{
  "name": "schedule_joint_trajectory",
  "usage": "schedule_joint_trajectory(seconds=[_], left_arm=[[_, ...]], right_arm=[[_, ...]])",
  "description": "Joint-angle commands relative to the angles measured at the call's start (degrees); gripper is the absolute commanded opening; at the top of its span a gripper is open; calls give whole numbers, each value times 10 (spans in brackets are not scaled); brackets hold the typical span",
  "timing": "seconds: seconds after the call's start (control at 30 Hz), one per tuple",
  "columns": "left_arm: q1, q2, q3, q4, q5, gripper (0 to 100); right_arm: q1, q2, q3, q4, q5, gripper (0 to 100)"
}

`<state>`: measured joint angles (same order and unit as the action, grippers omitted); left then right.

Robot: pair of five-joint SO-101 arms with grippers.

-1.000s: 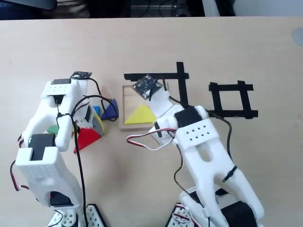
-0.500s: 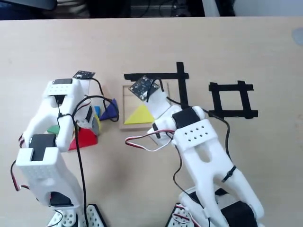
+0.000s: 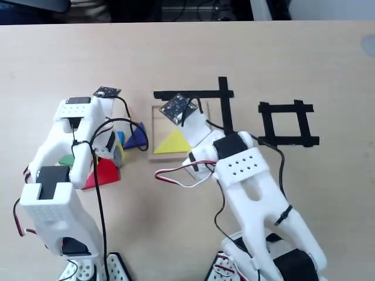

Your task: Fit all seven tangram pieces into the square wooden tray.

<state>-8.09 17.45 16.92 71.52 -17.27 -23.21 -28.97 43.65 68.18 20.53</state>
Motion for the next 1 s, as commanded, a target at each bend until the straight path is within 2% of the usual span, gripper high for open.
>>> schedule_joint_trajectory(seconds=[0.0,0.1,0.27,0.53,0.63,0.73,0.87,0.97], left_arm=[[-1,-46,-27,40,-37,334],[-12,-73,-24,47,-97,324],[-12,-101,8,40,-98,324],[-17,-107,145,-148,-131,302],[-24,-117,160,-166,-129,295],[-22,-170,208,-185,-130,296],[-1,-296,319,-268,-131,298],[0,-398,375,-277,-131,321]], right_arm=[[-8,1,-9,-8,4,226],[-8,1,-9,-8,4,226],[-10,2,-9,-8,4,226],[-9,2,-8,-8,4,226],[-9,2,-7,-8,4,226],[-10,2,2,-21,4,226],[-11,2,14,-40,4,226],[-11,2,15,-40,4,226]])
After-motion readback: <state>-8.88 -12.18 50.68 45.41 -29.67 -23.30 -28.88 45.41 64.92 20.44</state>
